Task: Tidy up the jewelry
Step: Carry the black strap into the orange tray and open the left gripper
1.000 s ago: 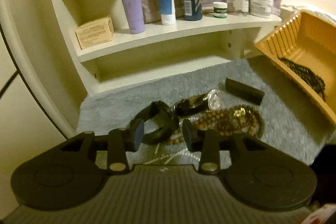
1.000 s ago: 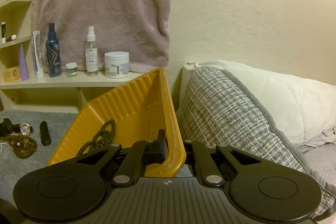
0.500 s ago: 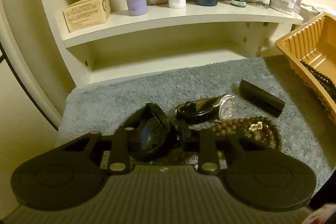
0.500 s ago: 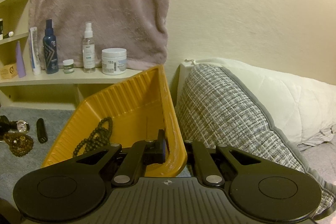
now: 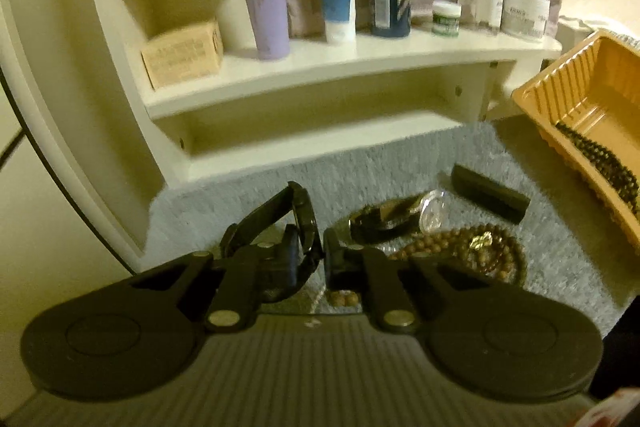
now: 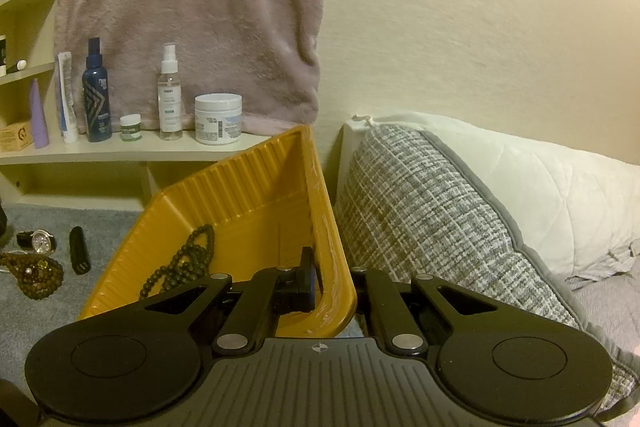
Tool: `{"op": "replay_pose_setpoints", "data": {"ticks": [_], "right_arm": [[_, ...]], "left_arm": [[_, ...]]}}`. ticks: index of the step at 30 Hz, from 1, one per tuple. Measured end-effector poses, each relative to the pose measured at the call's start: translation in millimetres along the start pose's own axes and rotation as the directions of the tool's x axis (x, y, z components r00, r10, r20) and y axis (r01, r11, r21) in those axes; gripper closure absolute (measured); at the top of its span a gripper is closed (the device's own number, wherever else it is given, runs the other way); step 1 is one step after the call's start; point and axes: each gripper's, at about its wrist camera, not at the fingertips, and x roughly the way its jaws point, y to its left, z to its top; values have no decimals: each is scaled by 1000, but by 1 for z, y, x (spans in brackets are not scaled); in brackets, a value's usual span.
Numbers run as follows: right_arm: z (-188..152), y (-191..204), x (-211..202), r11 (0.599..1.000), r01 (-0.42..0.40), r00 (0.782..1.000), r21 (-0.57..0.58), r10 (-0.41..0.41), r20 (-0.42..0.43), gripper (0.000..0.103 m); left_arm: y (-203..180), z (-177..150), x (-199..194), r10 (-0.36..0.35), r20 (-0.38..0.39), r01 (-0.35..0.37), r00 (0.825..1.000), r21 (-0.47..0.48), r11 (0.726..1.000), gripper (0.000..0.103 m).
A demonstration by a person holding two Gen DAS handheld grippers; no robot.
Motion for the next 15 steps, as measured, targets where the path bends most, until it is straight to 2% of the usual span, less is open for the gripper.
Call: {"op": "replay_pose_setpoints", "data": {"ticks": [5,15], "right_arm": [[1,1,-1,1000,-5,1000,-5,5,4,98],[2,1,-2,1000,-13,1000,-11,13,10,98]], "left_arm": [[-4,12,-17,-16,35,16,999,5,1000,92],[-39,33,-41,-99,81,97,992,27,995,92]]}}
